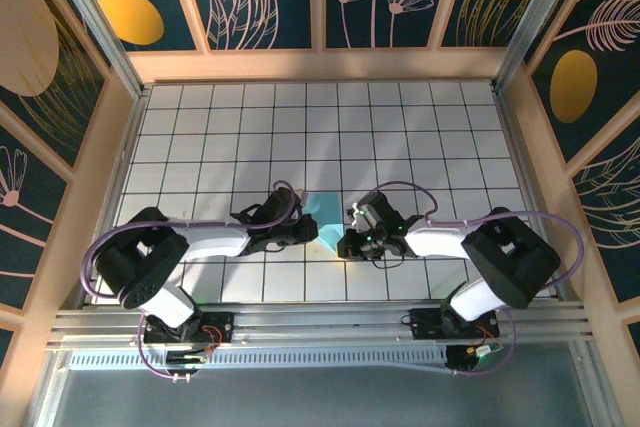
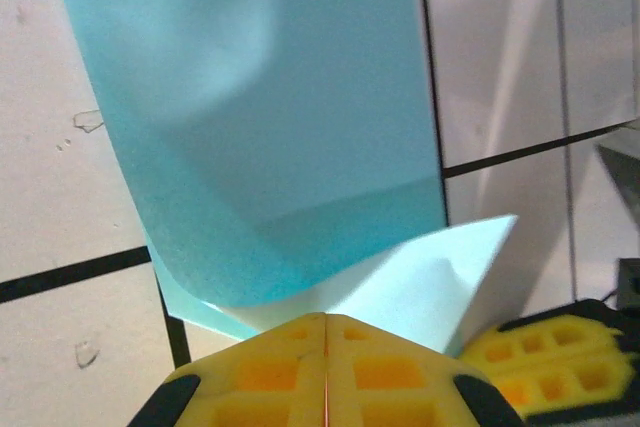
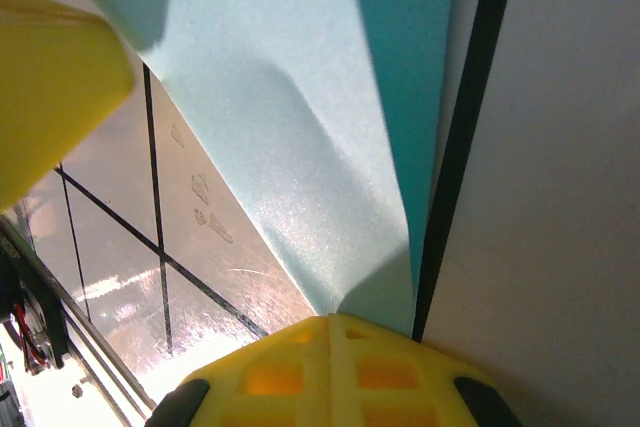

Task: Fold a paper plane with a square sheet of paper (fold left side to right side)
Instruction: Third fold the triangle at the center of the table.

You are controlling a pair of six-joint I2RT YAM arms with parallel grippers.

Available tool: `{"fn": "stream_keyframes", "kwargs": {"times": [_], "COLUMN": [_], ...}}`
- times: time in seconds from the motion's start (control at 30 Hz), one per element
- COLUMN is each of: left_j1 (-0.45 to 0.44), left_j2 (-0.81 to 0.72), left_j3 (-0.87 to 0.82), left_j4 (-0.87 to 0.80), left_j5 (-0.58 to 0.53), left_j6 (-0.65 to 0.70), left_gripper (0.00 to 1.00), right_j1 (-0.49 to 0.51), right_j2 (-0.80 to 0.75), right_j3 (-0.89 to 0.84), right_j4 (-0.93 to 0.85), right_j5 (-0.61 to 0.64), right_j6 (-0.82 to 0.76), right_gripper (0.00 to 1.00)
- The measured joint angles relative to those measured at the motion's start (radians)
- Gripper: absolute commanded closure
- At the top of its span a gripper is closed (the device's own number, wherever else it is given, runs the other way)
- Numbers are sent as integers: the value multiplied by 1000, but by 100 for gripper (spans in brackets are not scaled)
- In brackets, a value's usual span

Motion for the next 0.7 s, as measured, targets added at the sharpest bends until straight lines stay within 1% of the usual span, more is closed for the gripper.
{"fn": "stream_keyframes", "kwargs": {"times": [0.13,0.27,0.5,0.7], "left_j1": [-31,-70,-96,-98], "left_j2": [-43,-45,44,90], "left_j3": [-42,-73,-80,-80], "left_j4": [60,137,256,302], "left_j5": [10,33,58,61], "left_j6": [-16,-51,-110,-137], "left_gripper": [95,96,97,97], "right_j1": [0,0,-5,-5], "right_j2": [1,3,3,3], "right_j3": [0,-4,-19,-21], "right_j4": [0,8,38,41], "right_j5": [0,-3,-14,-14], "right_j6": [0,0,0,-1], "right_gripper": [100,100,100,100]}}
